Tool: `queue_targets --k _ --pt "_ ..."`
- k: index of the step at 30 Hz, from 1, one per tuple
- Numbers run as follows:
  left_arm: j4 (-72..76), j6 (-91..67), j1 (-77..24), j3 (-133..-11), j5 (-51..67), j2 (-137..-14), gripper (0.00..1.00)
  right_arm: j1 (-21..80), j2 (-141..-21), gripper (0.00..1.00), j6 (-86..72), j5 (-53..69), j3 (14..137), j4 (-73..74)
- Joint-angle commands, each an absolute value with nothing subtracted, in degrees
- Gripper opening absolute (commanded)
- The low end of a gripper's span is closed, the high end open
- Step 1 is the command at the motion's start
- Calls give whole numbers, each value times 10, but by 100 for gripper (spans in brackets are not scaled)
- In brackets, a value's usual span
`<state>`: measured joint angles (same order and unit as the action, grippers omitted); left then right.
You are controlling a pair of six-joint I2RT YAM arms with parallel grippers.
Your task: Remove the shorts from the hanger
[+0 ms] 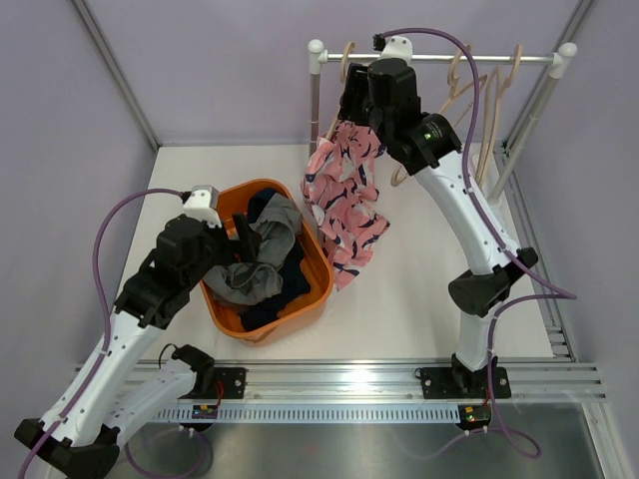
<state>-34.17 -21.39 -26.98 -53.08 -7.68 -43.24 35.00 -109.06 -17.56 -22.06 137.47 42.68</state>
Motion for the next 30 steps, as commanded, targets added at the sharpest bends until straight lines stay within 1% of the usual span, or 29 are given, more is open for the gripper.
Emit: queue_targets --k 1,9,12,22,25,30 --pt "-316 -208 -267 -527 -64 -433 99 361 -1106 64 -184 -263 1393 360" --pt "-317 -208 -267 -526 -64 -432 99 371 -1139 69 -168 -314 1372 277" --pt "-316 -207 -267 -526 -62 -432 99 371 -1166 69 -168 -328 1395 279" --pt "-316 -207 -267 -526 -62 -433 99 371 -1204 71 -153 -384 1403 236" --pt "-316 -207 -267 -526 -62 -433 99 370 -1212 70 -144 -390 1408 226" --pt "-316 -207 -267 -526 -62 -434 99 369 -1220 60 -132 -398 1419 227"
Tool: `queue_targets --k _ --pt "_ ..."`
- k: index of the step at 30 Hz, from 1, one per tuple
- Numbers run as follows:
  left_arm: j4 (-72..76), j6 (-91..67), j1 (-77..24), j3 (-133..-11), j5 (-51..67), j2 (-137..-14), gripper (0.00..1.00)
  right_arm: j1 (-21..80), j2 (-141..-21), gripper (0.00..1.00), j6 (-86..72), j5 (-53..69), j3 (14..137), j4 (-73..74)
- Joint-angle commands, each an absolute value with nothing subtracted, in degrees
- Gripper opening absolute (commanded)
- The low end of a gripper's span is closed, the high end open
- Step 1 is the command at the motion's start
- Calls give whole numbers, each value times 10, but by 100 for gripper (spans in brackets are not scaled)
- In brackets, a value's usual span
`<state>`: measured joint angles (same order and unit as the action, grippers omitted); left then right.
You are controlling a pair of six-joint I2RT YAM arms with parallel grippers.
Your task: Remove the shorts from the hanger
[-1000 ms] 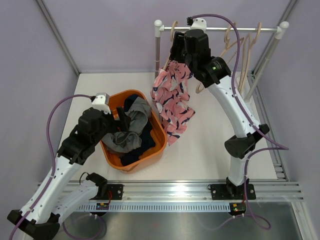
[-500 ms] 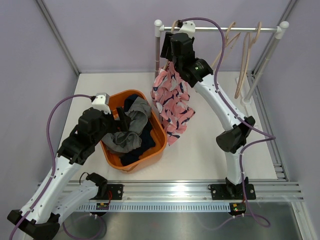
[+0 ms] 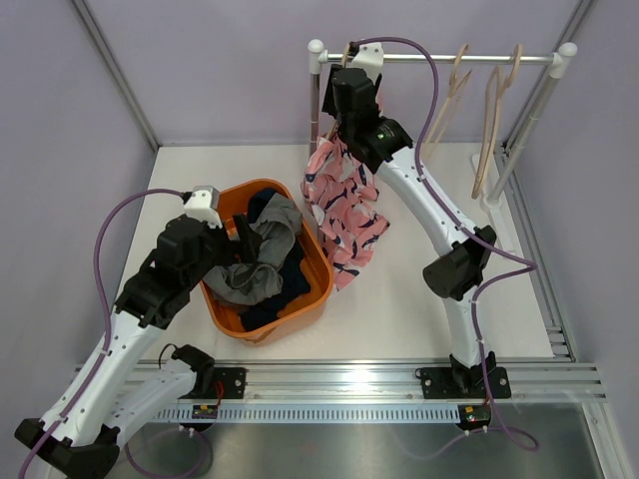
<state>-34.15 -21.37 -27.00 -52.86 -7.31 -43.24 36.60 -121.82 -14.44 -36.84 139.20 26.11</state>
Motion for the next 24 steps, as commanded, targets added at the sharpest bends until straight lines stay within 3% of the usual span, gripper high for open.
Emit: queue_targets --k 1,7,19,24 --pt "-316 -207 -267 -526 -62 -435 99 368 -1222 58 -131 -399 1419 227" --pt "-316 -207 -267 -526 -62 -435 99 363 -1222 45 -132 -392 1415 231" --pt "-316 -207 -267 -526 -61 -435 99 351 -1216 33 -134 -380 1397 231" --pt "-316 -207 -268 -526 -62 -434 99 348 -1204 13 -133 -378 1386 236"
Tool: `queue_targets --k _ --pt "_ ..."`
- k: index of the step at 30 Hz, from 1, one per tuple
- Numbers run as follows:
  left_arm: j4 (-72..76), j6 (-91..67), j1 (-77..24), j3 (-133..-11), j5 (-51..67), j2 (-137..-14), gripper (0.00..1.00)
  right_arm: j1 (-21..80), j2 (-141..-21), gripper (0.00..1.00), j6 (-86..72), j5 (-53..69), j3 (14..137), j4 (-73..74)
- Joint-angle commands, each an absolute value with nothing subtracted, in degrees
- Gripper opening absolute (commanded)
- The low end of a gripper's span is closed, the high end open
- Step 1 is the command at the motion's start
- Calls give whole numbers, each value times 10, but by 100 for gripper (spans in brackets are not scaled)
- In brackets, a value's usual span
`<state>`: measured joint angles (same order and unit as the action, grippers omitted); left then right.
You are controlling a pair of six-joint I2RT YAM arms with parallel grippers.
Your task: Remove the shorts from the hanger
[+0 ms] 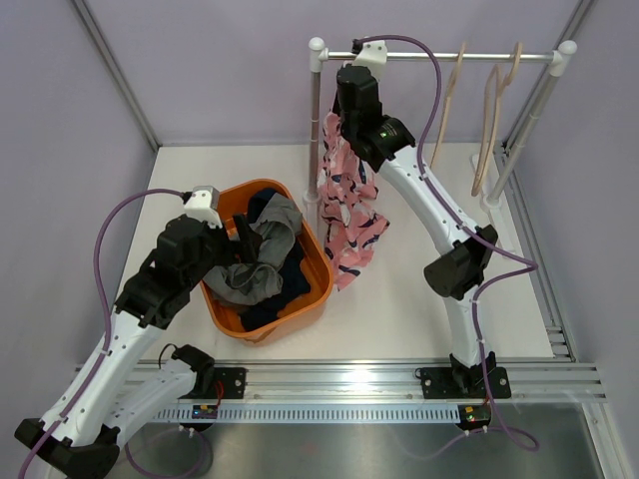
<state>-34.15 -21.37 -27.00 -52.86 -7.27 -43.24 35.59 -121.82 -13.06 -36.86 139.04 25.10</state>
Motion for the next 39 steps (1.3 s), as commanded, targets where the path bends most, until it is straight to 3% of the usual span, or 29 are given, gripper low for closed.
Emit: queue_targets --k 1,5,27,39 --pt "-317 -207 -267 -526 -62 -434 99 348 -1201 10 -132 -378 1382 235" --pt "-316 -207 -268 -526 -62 -434 99 349 -1183 0 -124 -379 1363 230" --pt "-308 -204 -267 -528 -58 -432 99 349 -1060 0 -69 -345 1377 312" --pt "-291 -221 -276 -641 29 -496 99 346 -881 0 -83 -294 1186 387"
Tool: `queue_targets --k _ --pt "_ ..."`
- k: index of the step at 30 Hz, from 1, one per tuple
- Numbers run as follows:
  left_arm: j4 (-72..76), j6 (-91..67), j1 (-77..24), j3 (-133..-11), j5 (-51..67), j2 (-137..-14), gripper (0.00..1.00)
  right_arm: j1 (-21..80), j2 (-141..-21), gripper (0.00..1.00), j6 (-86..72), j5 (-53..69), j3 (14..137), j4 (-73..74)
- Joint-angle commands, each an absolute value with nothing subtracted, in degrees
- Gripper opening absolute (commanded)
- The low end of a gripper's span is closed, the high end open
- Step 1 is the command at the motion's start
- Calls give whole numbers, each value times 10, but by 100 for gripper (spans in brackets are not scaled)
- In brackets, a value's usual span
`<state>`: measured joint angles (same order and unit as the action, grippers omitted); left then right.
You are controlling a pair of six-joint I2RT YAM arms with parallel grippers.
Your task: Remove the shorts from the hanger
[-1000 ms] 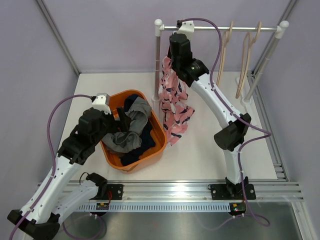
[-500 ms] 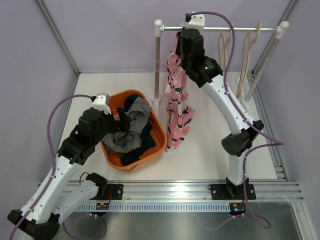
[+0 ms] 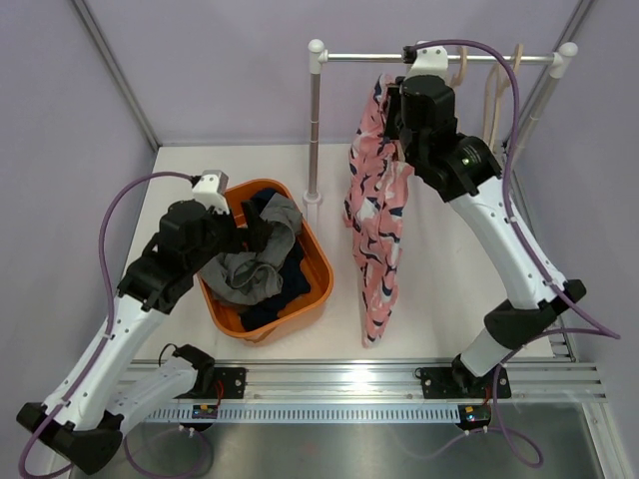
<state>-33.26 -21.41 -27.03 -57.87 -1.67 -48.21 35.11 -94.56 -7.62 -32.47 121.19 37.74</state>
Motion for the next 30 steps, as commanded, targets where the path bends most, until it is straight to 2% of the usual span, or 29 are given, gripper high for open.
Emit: queue_targets --k 1,7,11,18,30 --pt "-290 -224 -297 -656 24 -505 99 346 -867 0 -88 -272 1155 395" --pt "-274 -236 -448 -772 -89 -606 99 346 -756 0 -116 -212 1034 420" --pt "-230 -259 -489 -833 -107 -686 99 347 -681 0 -138 -177 972 429" --pt "-171 -264 -561 -940 -146 -843 99 348 -632 0 -150 -162 937 476" --pt "-111 -281 -574 -986 -192 -935 97 350 -620 0 -153 -152 930 492"
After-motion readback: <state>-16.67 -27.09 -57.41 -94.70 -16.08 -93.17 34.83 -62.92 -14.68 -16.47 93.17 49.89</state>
